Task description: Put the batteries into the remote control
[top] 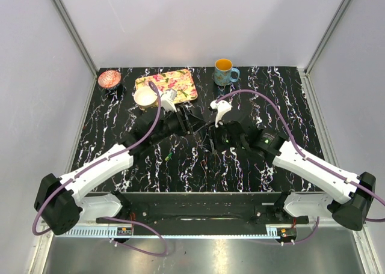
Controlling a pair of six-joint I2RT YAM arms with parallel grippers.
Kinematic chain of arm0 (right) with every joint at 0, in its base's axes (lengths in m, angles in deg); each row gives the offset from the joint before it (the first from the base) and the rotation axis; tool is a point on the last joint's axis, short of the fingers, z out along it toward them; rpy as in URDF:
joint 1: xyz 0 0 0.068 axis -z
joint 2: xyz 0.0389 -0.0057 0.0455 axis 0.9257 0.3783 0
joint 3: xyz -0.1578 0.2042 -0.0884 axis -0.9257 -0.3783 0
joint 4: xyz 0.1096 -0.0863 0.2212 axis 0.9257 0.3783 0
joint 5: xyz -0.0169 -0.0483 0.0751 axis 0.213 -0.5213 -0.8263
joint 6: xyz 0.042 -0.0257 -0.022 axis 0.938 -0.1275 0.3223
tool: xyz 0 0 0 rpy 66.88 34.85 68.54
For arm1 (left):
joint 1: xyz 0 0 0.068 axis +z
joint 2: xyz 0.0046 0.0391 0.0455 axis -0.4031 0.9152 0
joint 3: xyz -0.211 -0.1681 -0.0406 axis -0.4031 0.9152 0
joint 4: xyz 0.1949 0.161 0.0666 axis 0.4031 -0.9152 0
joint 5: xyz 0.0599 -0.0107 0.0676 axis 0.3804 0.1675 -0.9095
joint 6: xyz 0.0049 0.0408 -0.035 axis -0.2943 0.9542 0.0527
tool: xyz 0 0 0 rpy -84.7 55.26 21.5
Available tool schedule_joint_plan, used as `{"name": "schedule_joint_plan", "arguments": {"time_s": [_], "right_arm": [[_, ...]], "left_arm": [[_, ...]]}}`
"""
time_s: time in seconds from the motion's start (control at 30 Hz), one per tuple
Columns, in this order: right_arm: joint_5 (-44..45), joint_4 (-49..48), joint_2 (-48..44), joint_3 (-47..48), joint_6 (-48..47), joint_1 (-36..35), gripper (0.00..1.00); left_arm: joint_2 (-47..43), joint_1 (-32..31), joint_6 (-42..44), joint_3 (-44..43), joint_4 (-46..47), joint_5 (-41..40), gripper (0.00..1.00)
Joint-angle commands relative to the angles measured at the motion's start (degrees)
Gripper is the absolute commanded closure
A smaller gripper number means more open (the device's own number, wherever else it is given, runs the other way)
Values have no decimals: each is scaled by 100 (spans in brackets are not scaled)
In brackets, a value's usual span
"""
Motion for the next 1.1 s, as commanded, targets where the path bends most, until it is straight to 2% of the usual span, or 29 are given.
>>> {"name": "schedule_joint_plan", "arguments": {"time_s": [0.0, 0.13, 0.27, 0.4, 0.47, 0.57, 0.63, 0.7, 0.73, 0.77, 0.83, 0.87, 1.0, 1.07], "right_arm": [[119, -316, -70, 159, 79, -88, 100], [136, -316, -88, 159, 115, -97, 100], [154, -307, -106, 141, 123, -97, 100], [172, -307, -106, 132, 132, -106, 100], [172, -324, -106, 132, 141, -97, 100], [172, -333, -97, 132, 141, -106, 100], [180, -333, -105, 132, 150, -106, 100], [189, -333, -106, 132, 150, -106, 100], [189, -333, -114, 124, 159, -106, 100], [198, -325, -114, 124, 176, -115, 96], [154, -333, -158, 124, 202, -106, 70], [119, -351, -176, 115, 237, -106, 43], [-48, -395, -473, 115, 282, -97, 15], [-110, -412, -562, 132, 282, -106, 13]], "left_arm": [[98, -40, -58, -238, 649, -159, 49], [177, -84, -137, -220, 799, -141, 47], [177, -110, -137, -167, 835, -176, 53], [168, -110, -155, -124, 826, -124, 52], [159, -111, -129, -115, 826, -115, 62], [168, -111, -102, -123, 808, -71, 82], [168, -111, -111, -115, 799, -44, 85], [159, -111, -111, -97, 808, -44, 92], [159, -119, -102, -97, 808, -36, 100], [159, -111, -93, -88, 808, -35, 100], [107, -111, -102, -53, 843, -44, 100], [72, -93, -102, -27, 852, -96, 100], [-130, 214, -84, 78, 860, -71, 100], [-288, 564, -260, 192, 1001, 183, 100]]}}
